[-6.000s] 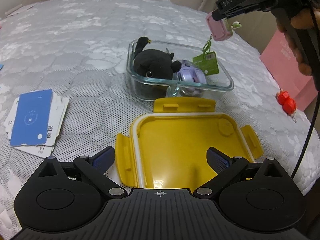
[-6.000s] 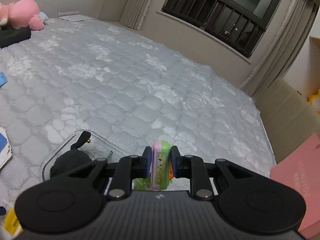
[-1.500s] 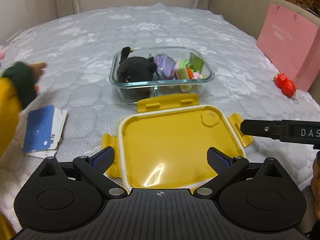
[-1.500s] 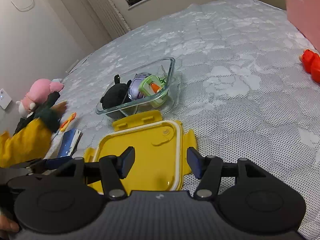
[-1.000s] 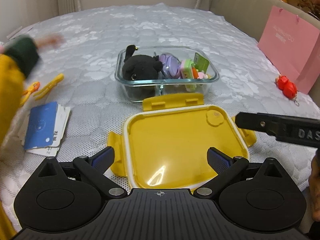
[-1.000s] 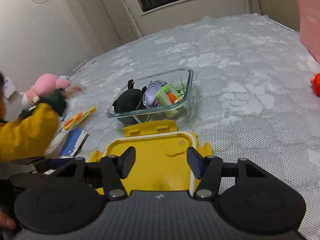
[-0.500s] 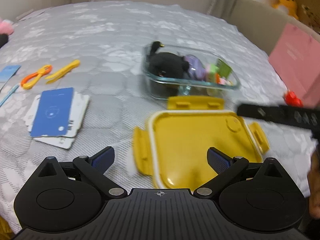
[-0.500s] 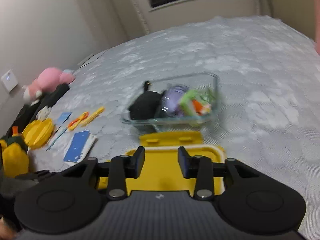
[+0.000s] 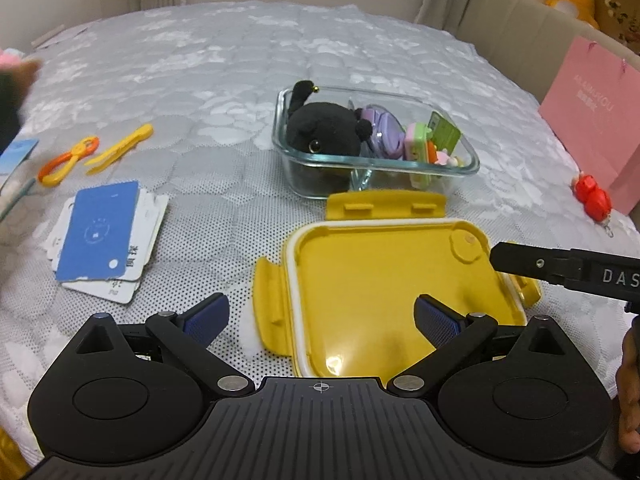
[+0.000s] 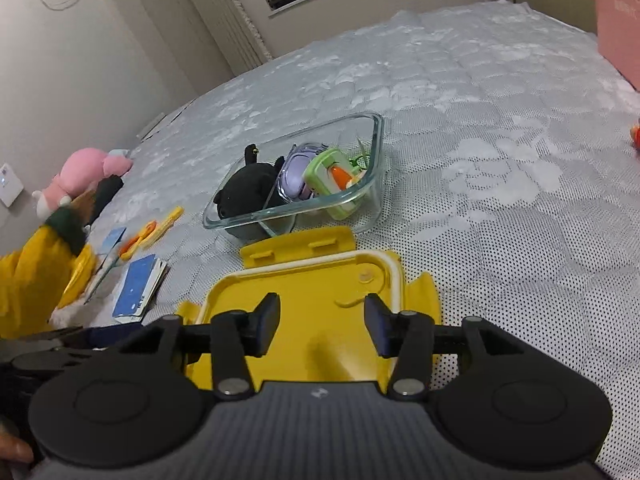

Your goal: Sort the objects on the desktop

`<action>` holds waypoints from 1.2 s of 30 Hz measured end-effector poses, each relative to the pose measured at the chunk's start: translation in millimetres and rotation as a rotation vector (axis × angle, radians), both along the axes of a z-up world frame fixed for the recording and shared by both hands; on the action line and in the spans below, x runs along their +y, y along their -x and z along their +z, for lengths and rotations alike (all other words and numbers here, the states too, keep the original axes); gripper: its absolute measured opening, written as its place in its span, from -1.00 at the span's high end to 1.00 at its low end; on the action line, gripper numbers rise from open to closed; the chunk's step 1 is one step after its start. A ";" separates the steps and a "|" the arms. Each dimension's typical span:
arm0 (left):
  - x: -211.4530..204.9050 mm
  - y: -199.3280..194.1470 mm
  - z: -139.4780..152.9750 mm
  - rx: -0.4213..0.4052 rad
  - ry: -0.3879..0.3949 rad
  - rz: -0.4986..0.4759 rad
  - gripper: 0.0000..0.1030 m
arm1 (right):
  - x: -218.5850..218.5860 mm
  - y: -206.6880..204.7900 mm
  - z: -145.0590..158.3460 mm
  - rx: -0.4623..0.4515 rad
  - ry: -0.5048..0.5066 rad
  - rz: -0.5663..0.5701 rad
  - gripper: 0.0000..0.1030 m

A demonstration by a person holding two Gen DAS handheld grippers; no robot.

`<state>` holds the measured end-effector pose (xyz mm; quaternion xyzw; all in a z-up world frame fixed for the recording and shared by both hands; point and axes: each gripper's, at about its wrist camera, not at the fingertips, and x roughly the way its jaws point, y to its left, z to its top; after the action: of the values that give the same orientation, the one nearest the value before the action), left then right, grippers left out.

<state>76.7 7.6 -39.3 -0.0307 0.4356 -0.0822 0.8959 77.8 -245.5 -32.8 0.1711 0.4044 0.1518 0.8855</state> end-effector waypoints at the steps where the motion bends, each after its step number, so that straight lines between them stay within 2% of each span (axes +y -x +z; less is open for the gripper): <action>1: 1.9 -0.4 0.7 -0.005 -0.004 0.001 -0.97 | -0.1 -0.7 -0.8 0.004 -0.001 -0.001 0.03; 5: 26.4 -1.9 10.7 -0.047 -0.035 0.051 -0.97 | 5.8 -2.1 -0.7 0.003 -0.026 0.018 0.02; 9: 59.2 0.2 16.4 -0.056 -0.094 0.118 -0.97 | 28.2 -13.0 3.7 -0.007 -0.125 0.081 0.02; 13: 81.0 21.4 9.4 -0.041 -0.091 0.130 -0.97 | 84.2 -41.2 8.9 0.012 -0.173 0.235 0.02; 17: 98.6 37.8 1.9 -0.023 -0.078 0.150 -0.97 | 154.5 -76.9 1.0 0.099 -0.216 0.387 0.02; 19: 107.7 39.8 -0.4 -0.015 -0.067 0.164 -0.97 | 186.6 -93.7 -6.2 0.142 -0.196 0.432 0.02; 22: 117.7 37.6 -3.8 0.000 -0.074 0.198 -0.97 | 221.7 -115.8 -17.8 0.183 -0.126 0.441 0.16; 27: 133.0 32.5 -12.7 0.024 -0.035 0.226 -0.97 | 244.5 -128.1 -27.8 0.214 -0.097 0.458 0.20; 30: 138.1 30.7 -15.9 0.034 -0.022 0.235 -0.97 | 250.0 -124.0 -28.3 0.187 -0.061 0.474 0.40; 32: 139.0 31.3 -16.0 0.034 -0.017 0.235 -0.97 | 249.6 -123.9 -28.3 0.190 -0.060 0.479 0.68; 33: 138.5 31.4 -15.9 0.034 -0.017 0.235 -0.97 | 249.2 -124.2 -28.5 0.192 -0.060 0.479 0.76; 36: 137.3 33.9 -15.5 0.035 -0.014 0.232 -0.97 | 243.7 -123.0 -26.8 0.177 -0.061 0.470 0.90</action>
<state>42.8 144.8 -54.8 -0.0761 0.4453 0.0255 0.8918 200.8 -1.8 -59.5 0.1119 0.5041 0.3500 0.7816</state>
